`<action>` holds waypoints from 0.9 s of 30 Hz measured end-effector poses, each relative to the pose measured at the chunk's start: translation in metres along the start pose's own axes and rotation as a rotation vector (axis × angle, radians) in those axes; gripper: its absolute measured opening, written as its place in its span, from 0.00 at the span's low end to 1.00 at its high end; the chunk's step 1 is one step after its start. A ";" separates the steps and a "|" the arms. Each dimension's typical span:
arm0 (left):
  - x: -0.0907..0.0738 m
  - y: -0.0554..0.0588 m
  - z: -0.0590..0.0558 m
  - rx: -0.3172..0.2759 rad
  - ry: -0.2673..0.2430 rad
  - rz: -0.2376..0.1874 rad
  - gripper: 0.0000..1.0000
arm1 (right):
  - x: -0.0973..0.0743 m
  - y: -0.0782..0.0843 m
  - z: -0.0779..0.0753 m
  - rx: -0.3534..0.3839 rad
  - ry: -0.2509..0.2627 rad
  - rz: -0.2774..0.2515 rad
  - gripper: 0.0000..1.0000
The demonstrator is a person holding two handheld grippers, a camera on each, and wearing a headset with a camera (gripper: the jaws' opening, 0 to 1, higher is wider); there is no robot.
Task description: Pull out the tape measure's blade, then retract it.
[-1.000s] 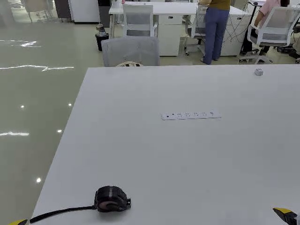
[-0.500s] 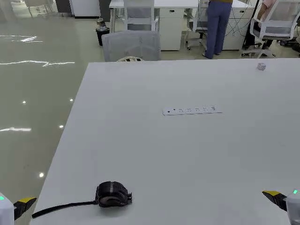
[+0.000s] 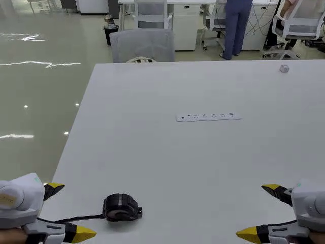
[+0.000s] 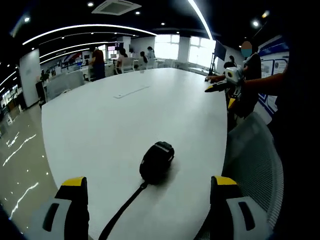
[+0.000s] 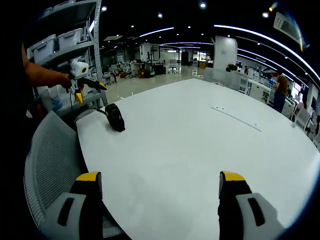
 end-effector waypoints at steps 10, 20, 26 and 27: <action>0.019 -0.028 0.001 0.169 0.120 0.081 0.94 | 0.019 -0.017 0.004 -0.067 -0.082 0.019 0.99; 0.048 -0.043 0.001 0.335 0.241 0.144 0.86 | 0.043 -0.043 0.011 -0.205 -0.196 -0.026 0.94; 0.063 -0.050 0.002 0.352 0.261 0.180 0.82 | 0.060 -0.053 0.015 -0.226 -0.241 0.005 0.96; 0.064 -0.051 0.002 0.353 0.268 0.188 0.82 | 0.062 -0.053 0.015 -0.231 -0.245 0.007 0.96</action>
Point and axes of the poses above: the centre of the closed fingertips' face, and the gripper's own axes: x roughly forward along the fingers, z roughly to its left, y roughly out of its underside, the point moved 10 cm from there along -x, roughly backward along the fingers, and after that the axes turned 2 degrees about -y, right-handed, at the moved point
